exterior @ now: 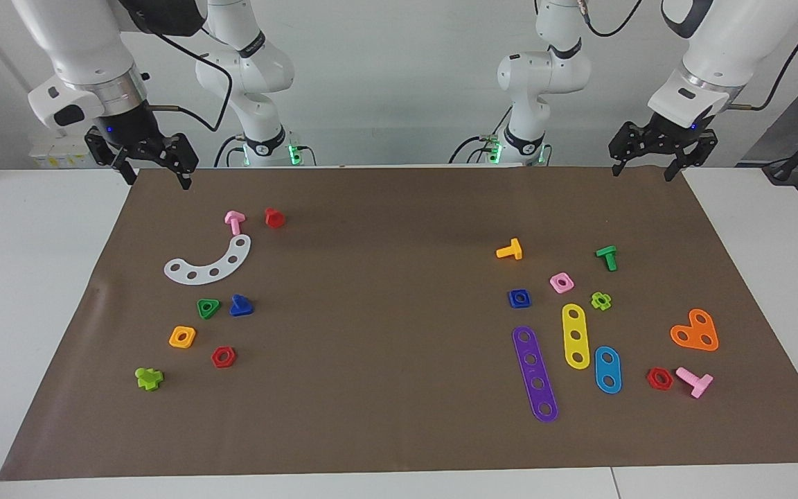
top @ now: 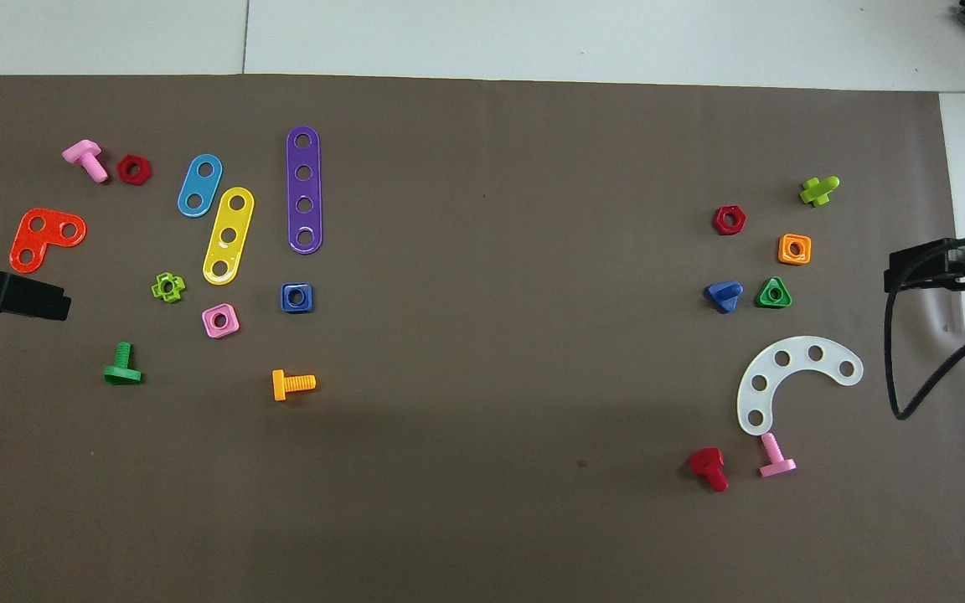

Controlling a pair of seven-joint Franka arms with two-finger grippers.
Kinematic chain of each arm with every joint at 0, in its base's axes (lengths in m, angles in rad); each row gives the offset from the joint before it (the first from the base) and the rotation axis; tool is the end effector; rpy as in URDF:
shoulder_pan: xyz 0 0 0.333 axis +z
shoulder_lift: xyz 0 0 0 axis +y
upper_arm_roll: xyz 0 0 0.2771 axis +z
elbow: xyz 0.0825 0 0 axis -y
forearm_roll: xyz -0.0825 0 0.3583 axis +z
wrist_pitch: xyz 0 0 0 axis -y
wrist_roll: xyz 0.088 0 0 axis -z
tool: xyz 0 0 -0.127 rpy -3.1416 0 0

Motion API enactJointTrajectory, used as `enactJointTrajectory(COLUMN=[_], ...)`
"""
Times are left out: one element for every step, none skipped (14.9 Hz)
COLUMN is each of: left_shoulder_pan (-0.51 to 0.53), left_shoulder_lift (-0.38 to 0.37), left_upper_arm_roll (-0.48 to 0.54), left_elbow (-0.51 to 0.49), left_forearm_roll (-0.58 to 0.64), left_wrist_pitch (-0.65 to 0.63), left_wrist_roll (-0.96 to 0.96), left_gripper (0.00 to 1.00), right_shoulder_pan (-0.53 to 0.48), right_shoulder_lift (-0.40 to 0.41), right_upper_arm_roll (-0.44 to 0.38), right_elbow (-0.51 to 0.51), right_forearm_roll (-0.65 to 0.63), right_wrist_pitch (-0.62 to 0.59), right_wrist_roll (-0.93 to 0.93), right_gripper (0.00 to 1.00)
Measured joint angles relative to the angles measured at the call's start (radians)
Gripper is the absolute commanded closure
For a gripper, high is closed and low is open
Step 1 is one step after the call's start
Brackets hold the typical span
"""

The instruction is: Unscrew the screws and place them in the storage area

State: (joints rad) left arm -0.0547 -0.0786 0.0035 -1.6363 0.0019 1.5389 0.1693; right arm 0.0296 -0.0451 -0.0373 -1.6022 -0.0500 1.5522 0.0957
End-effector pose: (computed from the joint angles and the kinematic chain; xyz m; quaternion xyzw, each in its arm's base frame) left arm 0.5026 -0.0254 0.5743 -0.9939 0.1100 0.0094 0.0003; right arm 0.5144 -0.0108 0.5736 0.9983 -0.0520 -0.0014 0.0242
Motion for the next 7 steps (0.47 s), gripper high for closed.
enactJointTrajectory(left_shoulder_pan=[0.0,0.001,0.001,0.001,0.001,0.001,0.001], left_shoulder_lift=[0.0,0.0,0.0,0.0,0.0,0.0,0.0], left_upper_arm_roll=[0.0,0.0,0.0,0.0,0.0,0.0,0.0], left_elbow=[0.0,0.0,0.0,0.0,0.0,0.0,0.0], left_forearm_roll=[0.0,0.0,0.0,0.0,0.0,0.0,0.0], left_wrist_pitch=[0.0,0.0,0.0,0.0,0.0,0.0,0.0], left_wrist_roll=[0.0,0.0,0.0,0.0,0.0,0.0,0.0], left_gripper=[0.0,0.0,0.0,0.0,0.0,0.0,0.0], right_shoulder_pan=[0.0,0.0,0.0,0.0,0.0,0.0,0.0], right_shoulder_lift=[0.0,0.0,0.0,0.0,0.0,0.0,0.0], right_upper_arm_roll=[0.0,0.001,0.001,0.001,0.001,0.001,0.001], right_elbow=[0.0,0.0,0.001,0.002,0.003,0.004,0.005], right_forearm_roll=[0.005,0.008,0.008,0.008,0.008,0.008,0.008], right_wrist_pitch=[-0.007,-0.013,-0.015,-0.015,-0.015,-0.015,-0.015], right_wrist_roll=[0.0,0.0,0.0,0.0,0.0,0.0,0.0], right_gripper=[0.0,0.0,0.0,0.0,0.0,0.0,0.0])
